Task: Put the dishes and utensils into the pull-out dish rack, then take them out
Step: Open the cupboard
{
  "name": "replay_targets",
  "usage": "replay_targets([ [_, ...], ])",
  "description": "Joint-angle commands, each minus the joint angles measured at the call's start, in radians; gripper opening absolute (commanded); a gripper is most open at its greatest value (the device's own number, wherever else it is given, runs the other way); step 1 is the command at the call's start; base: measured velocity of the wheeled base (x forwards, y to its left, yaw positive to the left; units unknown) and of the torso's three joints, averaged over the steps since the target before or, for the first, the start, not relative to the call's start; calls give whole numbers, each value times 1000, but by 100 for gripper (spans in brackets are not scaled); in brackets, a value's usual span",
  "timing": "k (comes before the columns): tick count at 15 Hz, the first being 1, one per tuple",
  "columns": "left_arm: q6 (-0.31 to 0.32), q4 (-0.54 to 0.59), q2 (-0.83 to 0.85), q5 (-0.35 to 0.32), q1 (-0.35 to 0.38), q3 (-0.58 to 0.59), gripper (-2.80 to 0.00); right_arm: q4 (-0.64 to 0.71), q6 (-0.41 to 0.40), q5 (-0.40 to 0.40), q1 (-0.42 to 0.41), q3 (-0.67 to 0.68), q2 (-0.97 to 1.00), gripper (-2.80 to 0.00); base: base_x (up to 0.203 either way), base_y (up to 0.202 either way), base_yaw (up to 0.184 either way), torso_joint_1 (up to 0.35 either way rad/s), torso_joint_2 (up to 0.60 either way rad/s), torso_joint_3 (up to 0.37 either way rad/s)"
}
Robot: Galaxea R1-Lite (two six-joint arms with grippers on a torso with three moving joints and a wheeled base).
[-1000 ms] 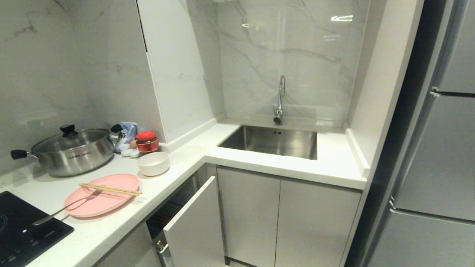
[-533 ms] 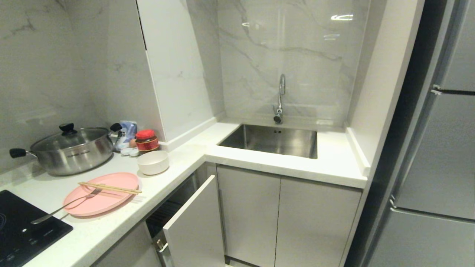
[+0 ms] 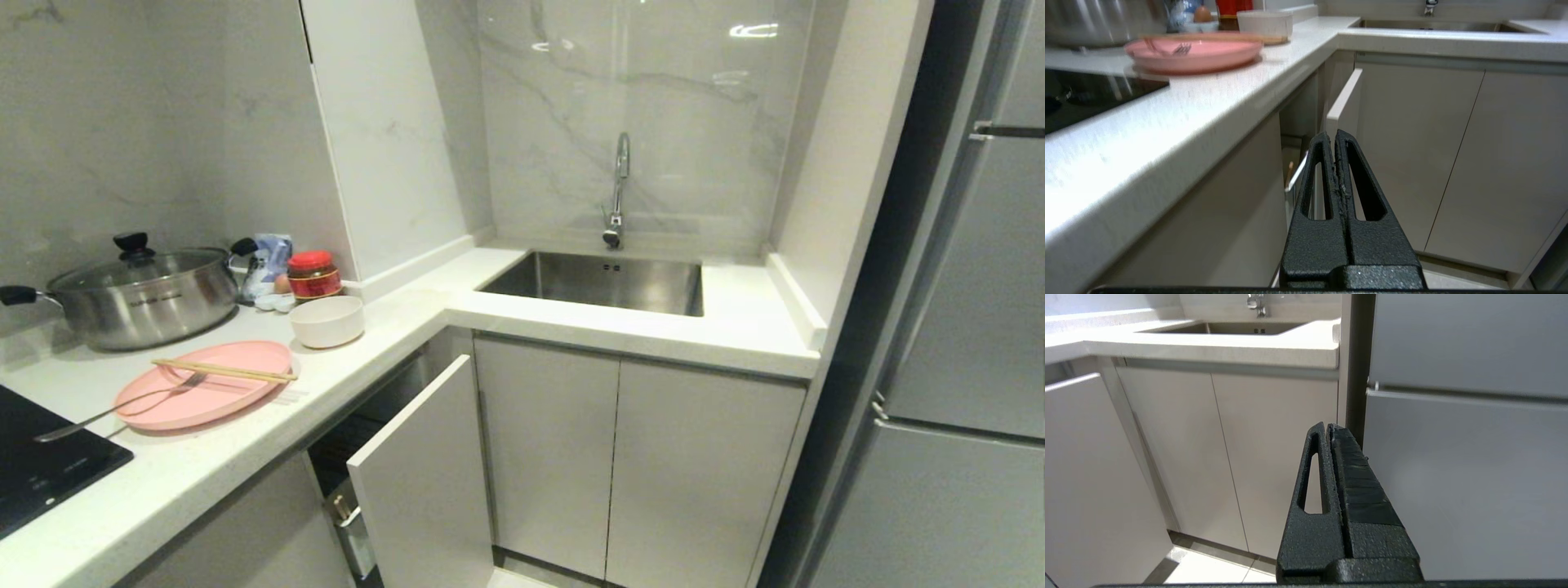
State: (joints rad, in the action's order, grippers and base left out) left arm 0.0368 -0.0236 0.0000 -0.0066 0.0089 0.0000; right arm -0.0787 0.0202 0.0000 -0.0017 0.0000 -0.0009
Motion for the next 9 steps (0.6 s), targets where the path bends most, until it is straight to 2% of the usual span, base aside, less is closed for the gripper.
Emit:
replay_targets([
  [1,0,-1,2,0,0,12,-280,-1,0,0,0,26,1,-280,0,0,0,-231,519,285],
  [6,0,-1,2,-1,0,12,-280,-1,0,0,0,27,1,-280,0,0,0,-220,501,278],
  [9,0,-1,2,-1,0,12,-280,-1,0,0,0,26,1,-280,0,0,0,-91,195,114],
])
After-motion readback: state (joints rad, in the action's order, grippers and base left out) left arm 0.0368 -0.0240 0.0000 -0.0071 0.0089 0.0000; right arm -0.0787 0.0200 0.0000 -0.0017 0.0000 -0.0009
